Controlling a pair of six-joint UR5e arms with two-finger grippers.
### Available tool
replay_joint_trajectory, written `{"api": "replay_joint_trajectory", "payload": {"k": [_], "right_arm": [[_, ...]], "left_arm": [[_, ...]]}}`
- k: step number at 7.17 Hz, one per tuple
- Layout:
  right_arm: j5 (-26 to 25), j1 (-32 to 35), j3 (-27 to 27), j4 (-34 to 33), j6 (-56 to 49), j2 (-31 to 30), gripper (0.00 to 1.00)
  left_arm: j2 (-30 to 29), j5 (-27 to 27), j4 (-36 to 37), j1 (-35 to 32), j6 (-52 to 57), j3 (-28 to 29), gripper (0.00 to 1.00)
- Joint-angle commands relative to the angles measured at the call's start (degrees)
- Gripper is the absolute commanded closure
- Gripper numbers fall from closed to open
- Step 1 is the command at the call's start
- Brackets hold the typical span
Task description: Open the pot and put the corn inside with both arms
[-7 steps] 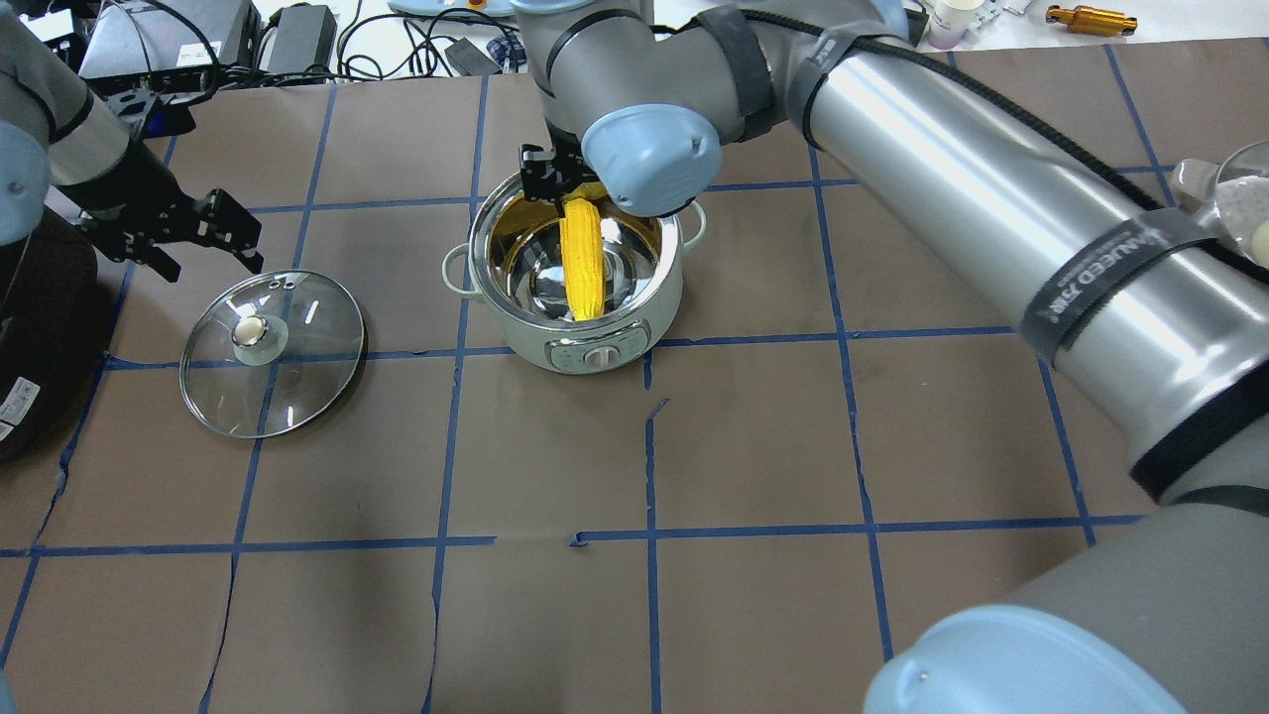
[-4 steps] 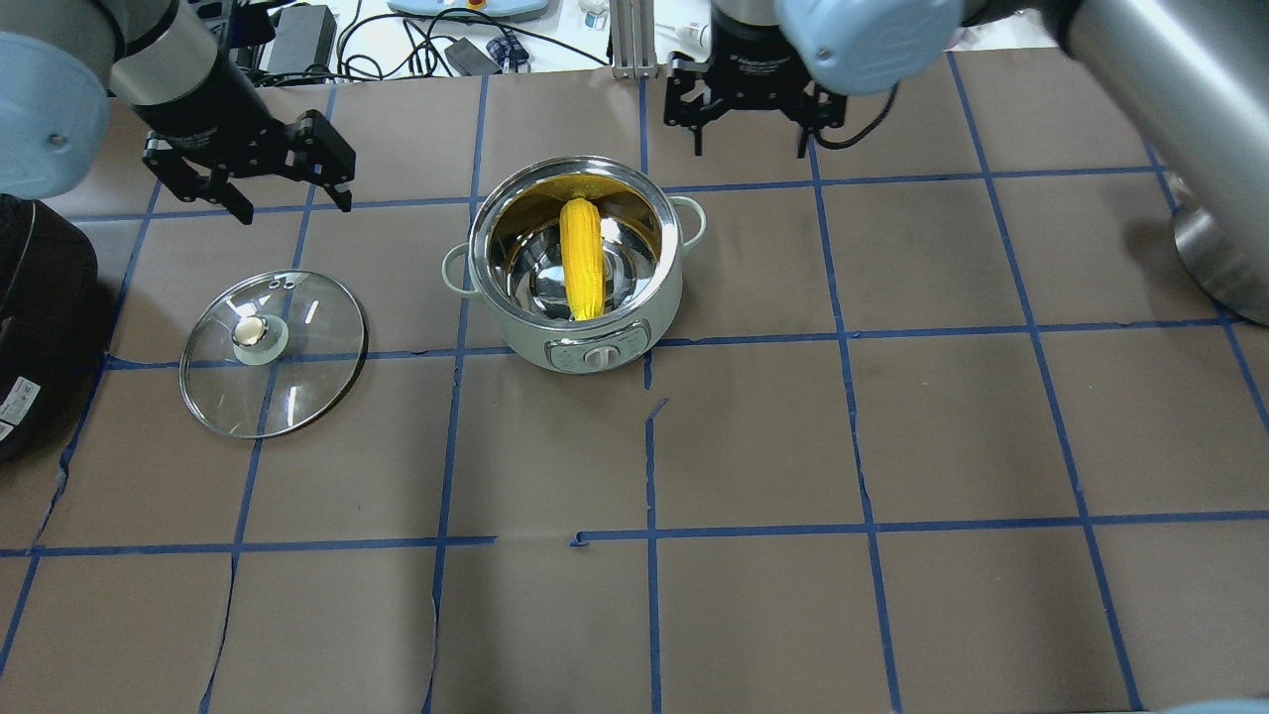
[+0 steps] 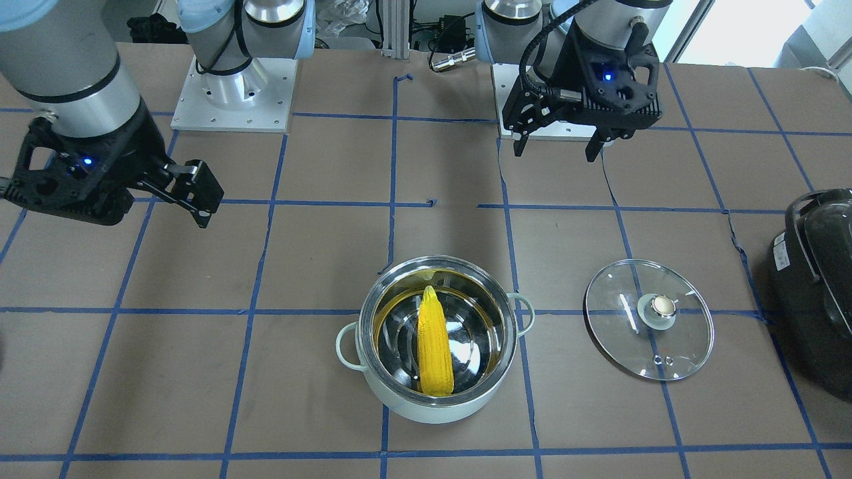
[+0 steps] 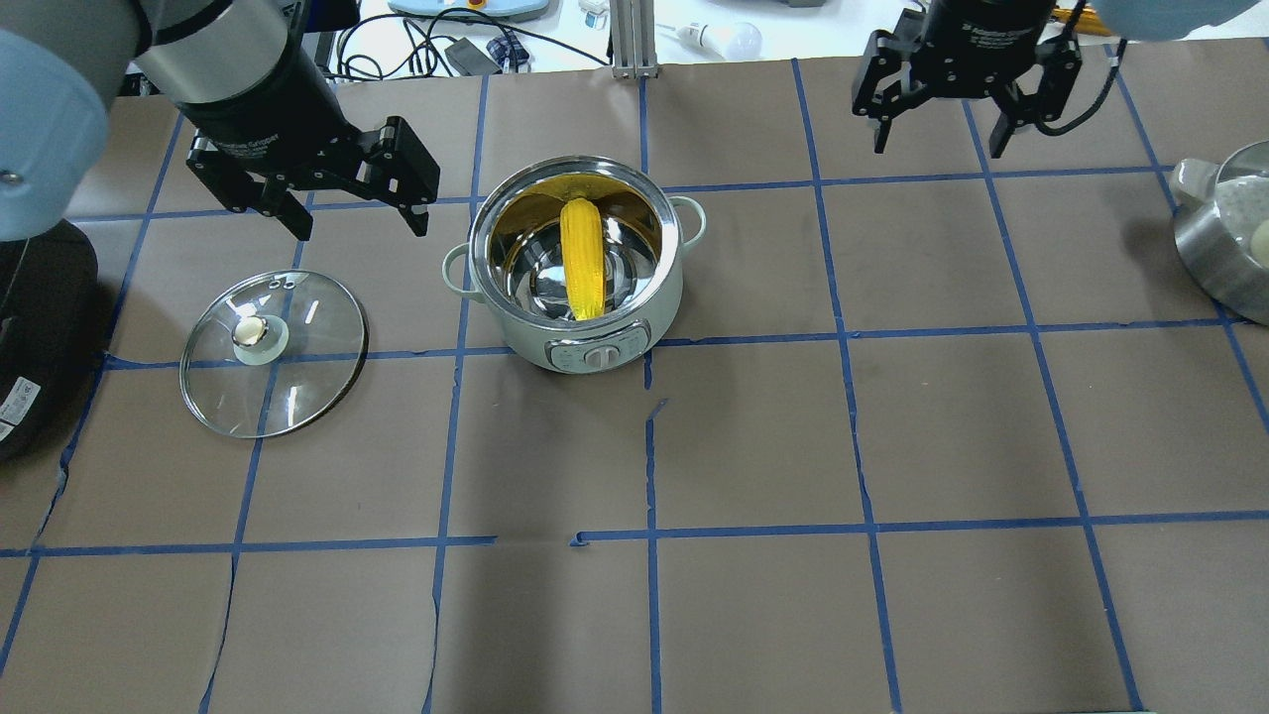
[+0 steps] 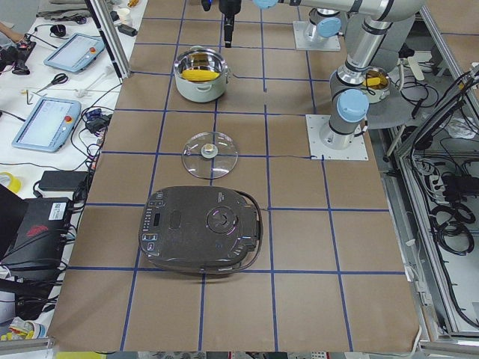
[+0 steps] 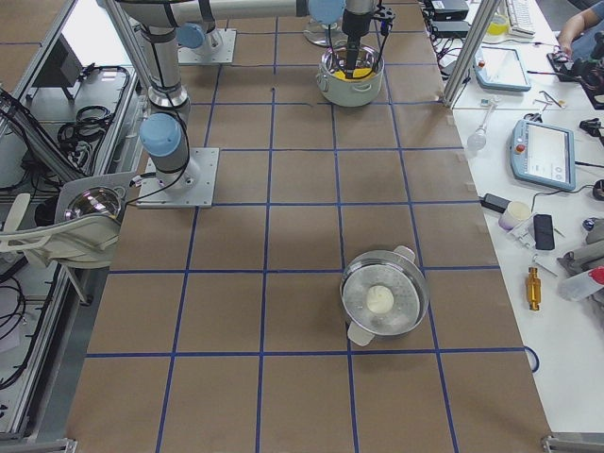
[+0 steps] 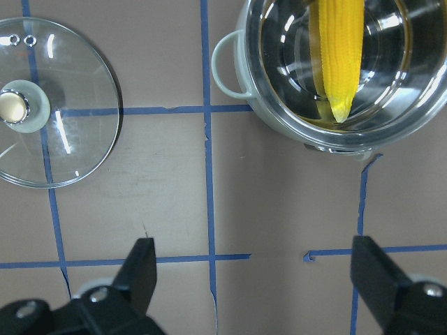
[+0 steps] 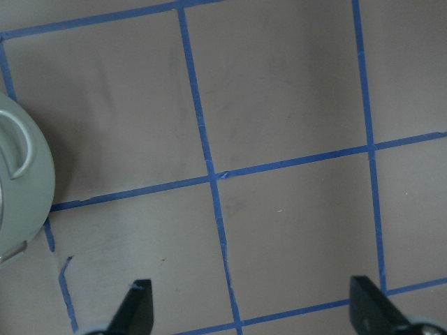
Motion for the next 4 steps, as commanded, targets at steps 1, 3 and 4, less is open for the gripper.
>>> {"api": "replay_joint_trajectory", "payload": {"k": [1, 3, 4], "right_arm": [[0.8, -1.6, 3.0, -0.4, -2.4, -3.0, 0.0], [1.1, -1.5, 3.2, -0.1, -2.8, -3.8, 0.0], [2.4, -1.5, 3.8, -0.1, -2.9, -4.4, 0.0]], "left_arm": [[0.9, -0.6, -0.1, -0.1, 0.4, -0.5, 0.0], [0.9, -0.5, 0.3, -0.1, 0.6, -0.4, 0.0], [-0.4, -0.5, 2.3, 0.6, 0.4, 0.6, 0.0]]}}
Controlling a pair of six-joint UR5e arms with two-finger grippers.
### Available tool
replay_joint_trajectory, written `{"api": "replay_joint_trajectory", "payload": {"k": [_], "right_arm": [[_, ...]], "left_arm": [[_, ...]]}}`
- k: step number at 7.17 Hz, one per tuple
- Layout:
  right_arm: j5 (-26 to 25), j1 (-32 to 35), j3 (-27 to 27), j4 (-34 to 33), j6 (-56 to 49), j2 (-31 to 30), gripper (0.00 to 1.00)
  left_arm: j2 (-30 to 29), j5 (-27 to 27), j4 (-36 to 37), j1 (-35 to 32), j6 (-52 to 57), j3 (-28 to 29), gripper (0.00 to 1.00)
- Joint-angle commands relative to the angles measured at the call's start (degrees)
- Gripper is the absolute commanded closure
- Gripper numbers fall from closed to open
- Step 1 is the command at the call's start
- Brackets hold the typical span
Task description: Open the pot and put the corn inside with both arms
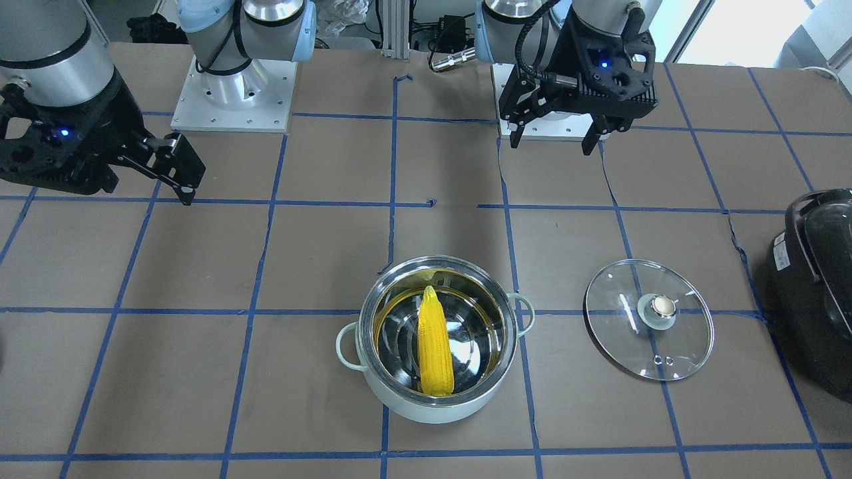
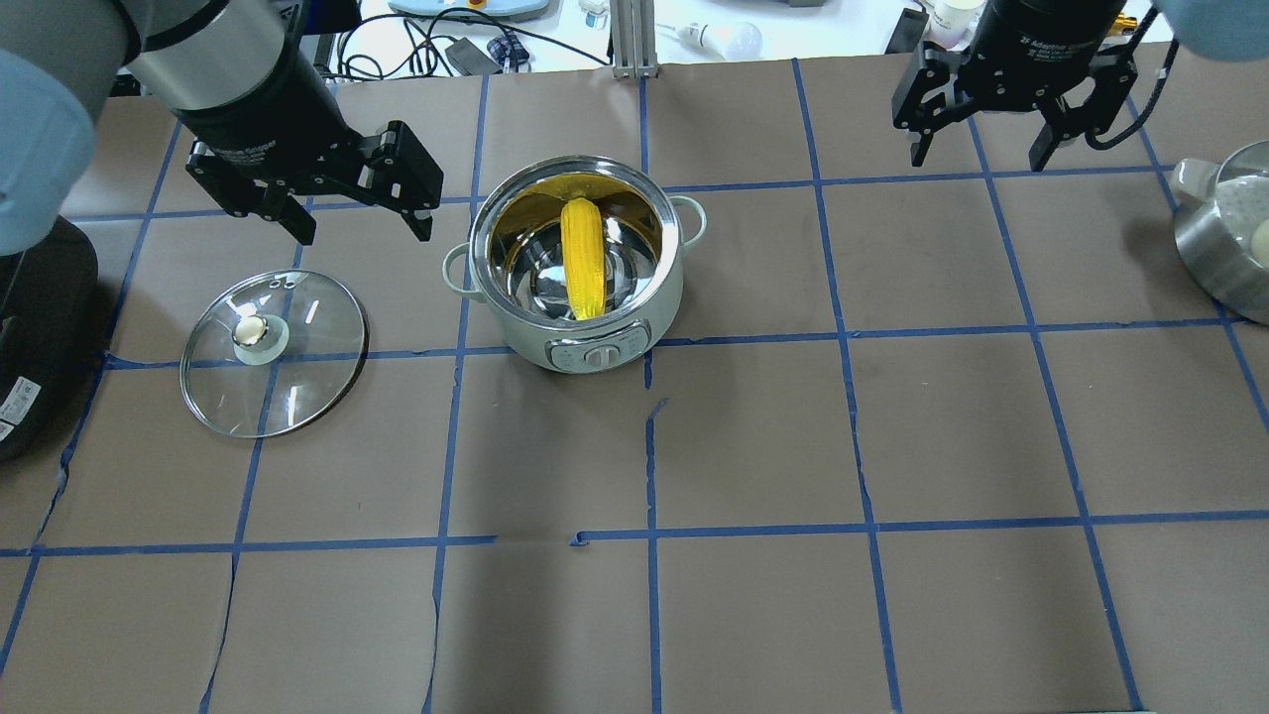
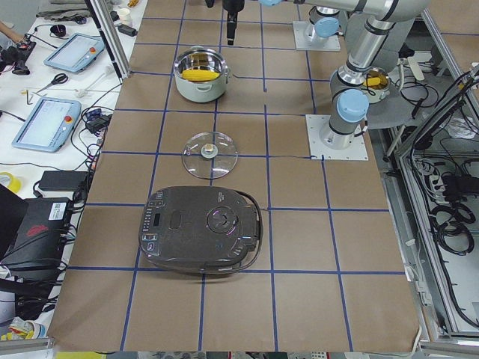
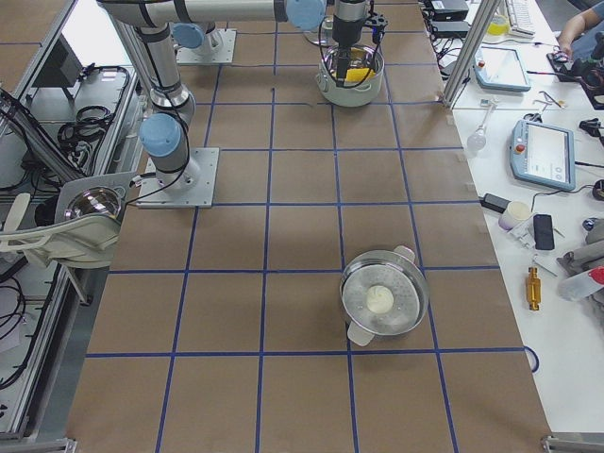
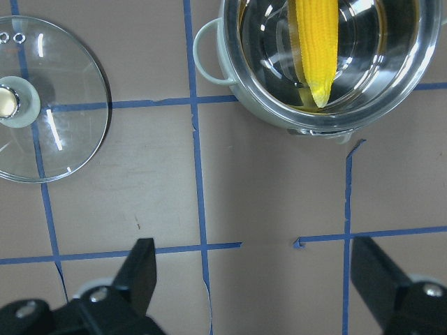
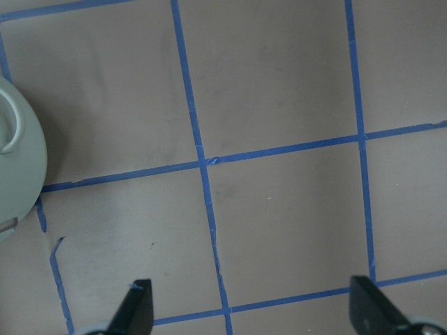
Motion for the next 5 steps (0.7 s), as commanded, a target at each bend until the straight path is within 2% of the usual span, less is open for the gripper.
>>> {"api": "replay_joint_trajectory", "payload": {"k": [1, 3, 5], "right_arm": [[3.4, 0.0, 1.0, 0.0, -0.2, -0.9, 0.0], [2.9, 0.0, 1.1, 0.0, -0.5, -0.9, 0.0], [2.7, 0.0, 1.3, -0.1, -0.4, -0.8, 0.0]], "left_arm": [[-1.1, 0.7, 1.8, 0.6, 0.0, 0.3, 0.0], [-0.9, 1.0, 2.1, 0.9, 0.6, 0.1, 0.0], [-0.7, 5.7, 1.5, 1.0, 0.7, 0.1, 0.0]]}}
